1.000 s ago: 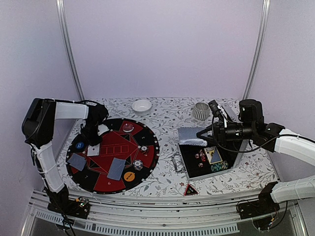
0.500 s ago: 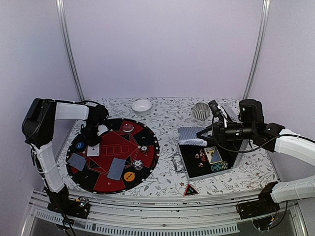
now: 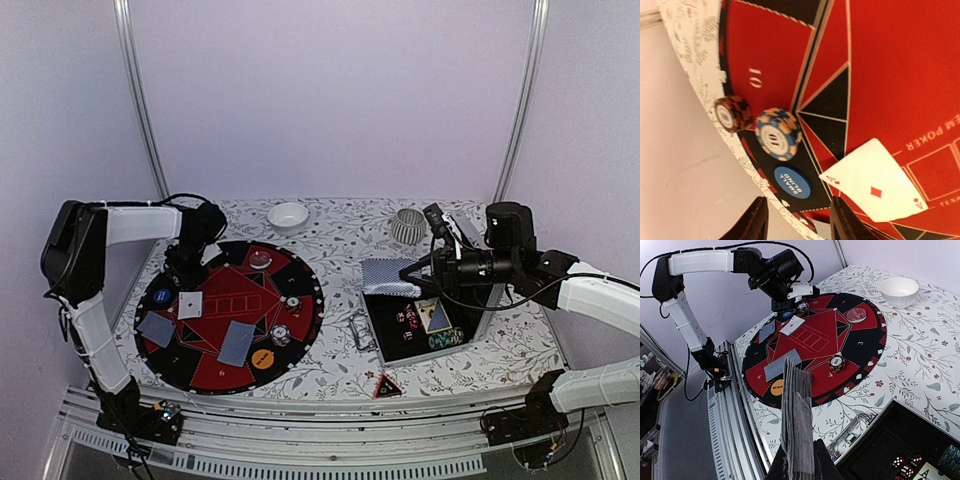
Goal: Distribute texas hold em gaming equipment
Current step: Place the poker card in the community card area.
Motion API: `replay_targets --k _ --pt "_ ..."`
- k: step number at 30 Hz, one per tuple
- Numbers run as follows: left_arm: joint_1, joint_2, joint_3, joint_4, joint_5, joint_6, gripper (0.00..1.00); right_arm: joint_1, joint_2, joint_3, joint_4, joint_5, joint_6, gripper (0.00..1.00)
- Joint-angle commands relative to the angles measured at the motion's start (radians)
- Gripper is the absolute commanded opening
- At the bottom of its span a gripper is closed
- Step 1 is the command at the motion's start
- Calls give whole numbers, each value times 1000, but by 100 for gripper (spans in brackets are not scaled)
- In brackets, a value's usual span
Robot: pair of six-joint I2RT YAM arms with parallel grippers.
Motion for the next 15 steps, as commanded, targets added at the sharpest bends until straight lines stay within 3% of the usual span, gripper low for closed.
replay_targets --k 1,4,6,7,8,12,15 --pt "-83 -94 170 -85 -5 -136 46 -2 8 35 28 -20 20 2" --pt "-179 -167 269 -101 102 -210 55 -3 18 28 68 -58 40 2" --pt "-242 -219 301 -74 279 -267 72 -2 31 19 116 -91 71 2" --pt "-278 -249 295 -37 392 -296 92 -2 42 13 147 -106 94 2" --pt "-300 -286 272 34 507 -318 98 -2 53 8 176 -119 127 2" --pt "-385 -466 40 416 968 -396 98 3 106 4 270 -155 226 2" --pt "-408 -607 -169 710 1114 -481 98 28 143 13 331 -168 279 2"
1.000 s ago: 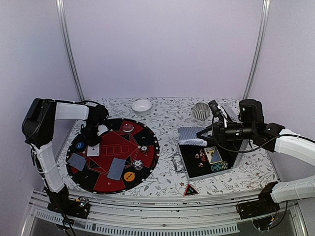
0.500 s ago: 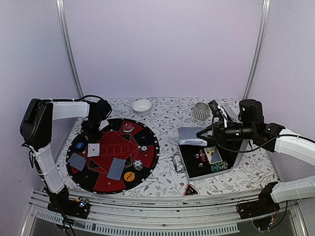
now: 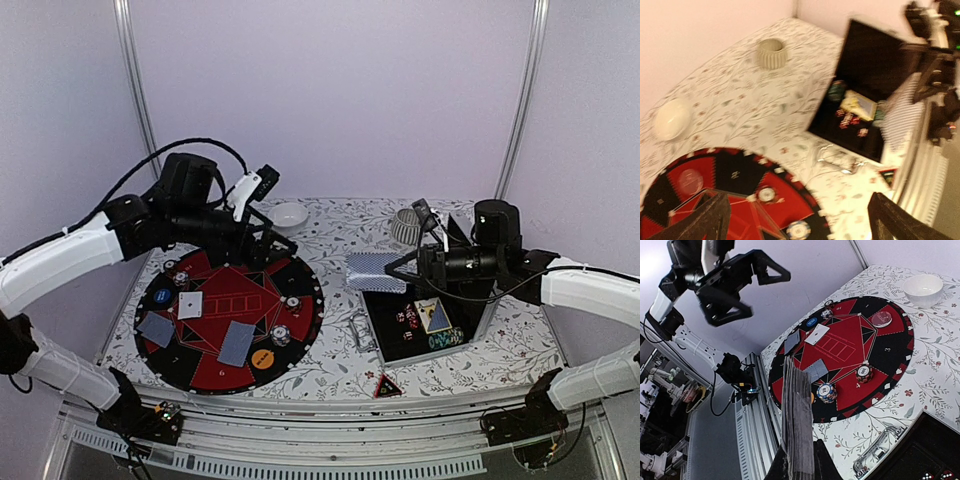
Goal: Distribute texas hold em gaming equipment
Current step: Place the poker card in the community card area, then pass from the right arm to the left
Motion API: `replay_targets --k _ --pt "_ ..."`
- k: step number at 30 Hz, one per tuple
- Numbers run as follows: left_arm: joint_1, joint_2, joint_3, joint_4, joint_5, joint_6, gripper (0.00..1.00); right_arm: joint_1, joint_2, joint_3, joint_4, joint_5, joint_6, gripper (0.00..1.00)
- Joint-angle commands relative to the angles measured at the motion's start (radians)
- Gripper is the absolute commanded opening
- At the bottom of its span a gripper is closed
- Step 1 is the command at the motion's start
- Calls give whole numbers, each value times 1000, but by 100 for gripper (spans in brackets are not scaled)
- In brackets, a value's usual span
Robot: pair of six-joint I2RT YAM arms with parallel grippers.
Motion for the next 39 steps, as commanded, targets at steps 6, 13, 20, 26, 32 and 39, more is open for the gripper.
replay_targets --k 6,13,20,26,32,39 --pt "-35 -190 -443 695 435 -230 98 89 117 83 163 -26 136 2" --pt "-36 -96 -483 810 486 -342 98 188 234 159 179 -11 150 2" --pt "-42 -105 -587 914 493 -422 89 230 307 188 243 -17 193 2" --pt "-50 -84 -648 917 469 -462 62 239 364 172 316 -39 237 3" --pt "-57 -78 -730 1036 527 -548 46 242 390 136 364 -54 286 6" --pt "-75 -47 -757 1151 562 -612 24 242 414 128 393 -80 297 6"
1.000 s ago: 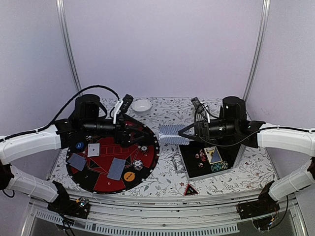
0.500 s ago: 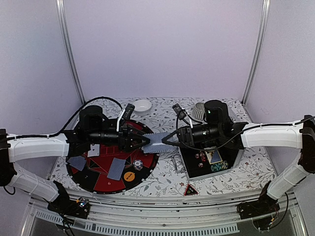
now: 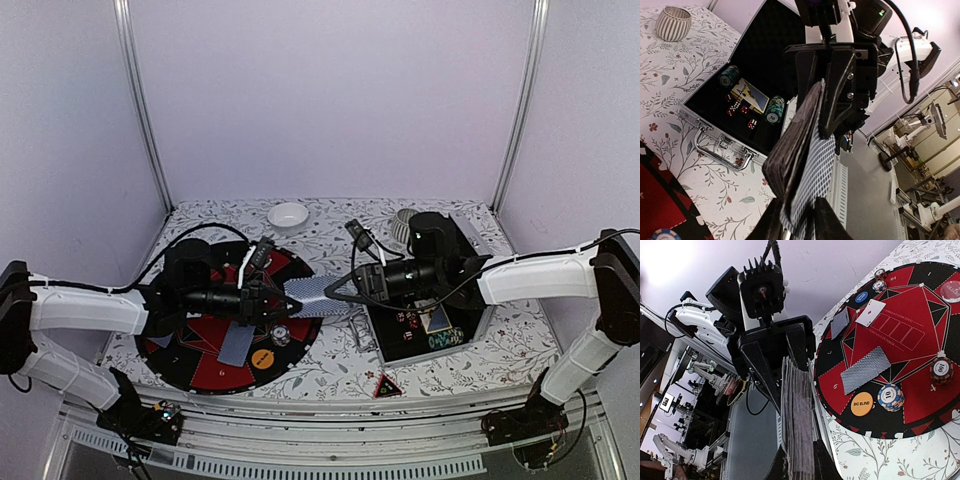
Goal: Distribute texas hold em gaming equipment
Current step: Pass from the right arm to the left
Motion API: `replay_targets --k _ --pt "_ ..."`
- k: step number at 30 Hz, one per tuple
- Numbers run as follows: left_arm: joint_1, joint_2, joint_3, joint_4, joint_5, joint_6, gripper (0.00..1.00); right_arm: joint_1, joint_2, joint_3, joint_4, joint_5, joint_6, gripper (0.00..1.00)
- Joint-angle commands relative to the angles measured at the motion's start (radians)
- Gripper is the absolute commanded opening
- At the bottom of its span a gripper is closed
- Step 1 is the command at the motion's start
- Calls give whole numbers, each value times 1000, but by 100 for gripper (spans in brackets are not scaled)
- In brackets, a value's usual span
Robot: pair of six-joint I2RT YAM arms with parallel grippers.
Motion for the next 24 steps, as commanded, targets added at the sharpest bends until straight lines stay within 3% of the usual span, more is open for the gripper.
replay_targets --k 1,6,14,19,24 --pt "-22 24 -19 131 43 -60 23 8 24 -5 67 -29 16 6" --pt "-24 21 -37 181 43 -95 0 7 22 -13 73 -45 13 10" --pt "-31 21 -39 214 59 -125 0 7 21 -29 83 -60 13 18" --pt "-31 14 -46 242 73 -137 0 8 13 -34 86 -62 12 29" --pt "-31 19 -42 234 86 -131 0 7 10 -37 85 -72 9 24"
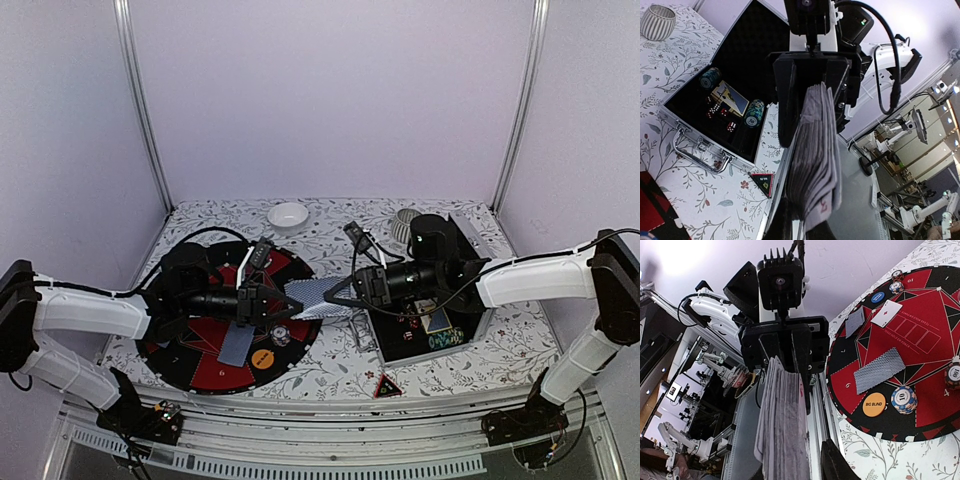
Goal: Distribute texas hold em gaming equipment
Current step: Pass from the right arm to the left
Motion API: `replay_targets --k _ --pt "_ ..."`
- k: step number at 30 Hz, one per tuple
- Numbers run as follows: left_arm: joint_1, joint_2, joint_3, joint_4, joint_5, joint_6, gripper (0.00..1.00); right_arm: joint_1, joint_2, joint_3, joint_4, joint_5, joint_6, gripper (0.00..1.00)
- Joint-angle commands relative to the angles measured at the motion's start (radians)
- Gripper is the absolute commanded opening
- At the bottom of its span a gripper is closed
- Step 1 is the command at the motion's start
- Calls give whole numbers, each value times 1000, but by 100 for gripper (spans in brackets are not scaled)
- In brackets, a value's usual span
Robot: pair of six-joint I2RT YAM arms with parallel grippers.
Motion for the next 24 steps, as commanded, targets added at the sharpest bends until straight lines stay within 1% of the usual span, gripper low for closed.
replay_targets --k 1,2,3,5,7,10,13,17,19,24 --pt "-19 -1 2 53 37 11 0 6 1 -17 13 -14 1 21" --pt "-19 -2 8 33 31 20 1 6 0 -18 13 -15 0 20" --pt "-19 -3 15 0 19 31 7 6 -1 -18 13 -17 -1 15" --pt "-19 -7 33 -56 -18 55 17 6 -1 -16 13 -20 -2 11" --pt "-18 -14 45 -98 -62 73 27 7 0 -13 13 -25 -1 9" --pt "-21 -29 56 -142 -119 96 36 6 -2 -13 13 -26 -1 9" --pt "-21 -41 53 -148 -140 100 38 6 -6 -12 13 -29 -4 10" --pt "-19 -44 58 -167 -142 99 31 6 -10 -15 12 -29 -1 12" --pt "-21 -51 57 -178 -142 100 29 6 -16 -20 12 -23 -2 13" --pt "-21 -60 56 -195 -140 101 30 6 -26 -23 11 -19 -7 14"
